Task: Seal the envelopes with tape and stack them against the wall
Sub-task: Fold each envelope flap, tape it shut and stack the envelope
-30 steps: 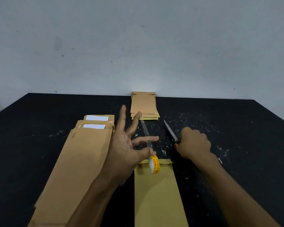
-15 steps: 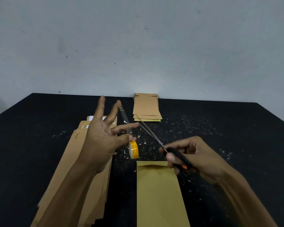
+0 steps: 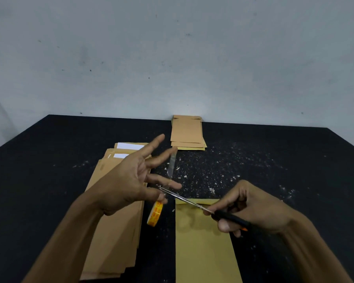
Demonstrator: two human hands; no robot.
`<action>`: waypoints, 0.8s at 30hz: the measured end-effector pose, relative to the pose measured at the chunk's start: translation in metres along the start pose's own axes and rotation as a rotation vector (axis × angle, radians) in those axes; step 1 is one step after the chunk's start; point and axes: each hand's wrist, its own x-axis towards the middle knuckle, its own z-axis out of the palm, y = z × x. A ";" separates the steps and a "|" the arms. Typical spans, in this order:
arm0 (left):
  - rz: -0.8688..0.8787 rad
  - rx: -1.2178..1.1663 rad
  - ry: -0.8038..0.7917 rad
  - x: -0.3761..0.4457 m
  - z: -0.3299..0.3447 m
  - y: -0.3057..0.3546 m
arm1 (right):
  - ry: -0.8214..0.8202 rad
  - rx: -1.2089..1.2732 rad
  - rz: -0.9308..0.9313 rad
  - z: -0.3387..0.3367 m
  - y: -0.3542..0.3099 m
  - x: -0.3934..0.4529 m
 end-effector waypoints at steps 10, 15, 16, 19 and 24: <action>0.113 -0.073 0.107 0.001 0.002 0.001 | 0.210 -0.115 0.091 -0.013 0.000 -0.007; 0.184 -0.071 0.132 0.005 0.013 0.004 | 0.701 -0.389 0.204 -0.021 0.004 0.020; 0.190 -0.066 0.127 0.007 0.016 0.004 | 0.777 -0.467 0.235 -0.024 0.007 0.029; 0.202 -0.062 0.108 0.009 0.024 0.002 | 0.887 -0.712 0.291 -0.026 0.016 0.049; 0.206 -0.071 0.083 0.013 0.030 0.000 | 0.847 -0.992 0.397 -0.014 0.010 0.052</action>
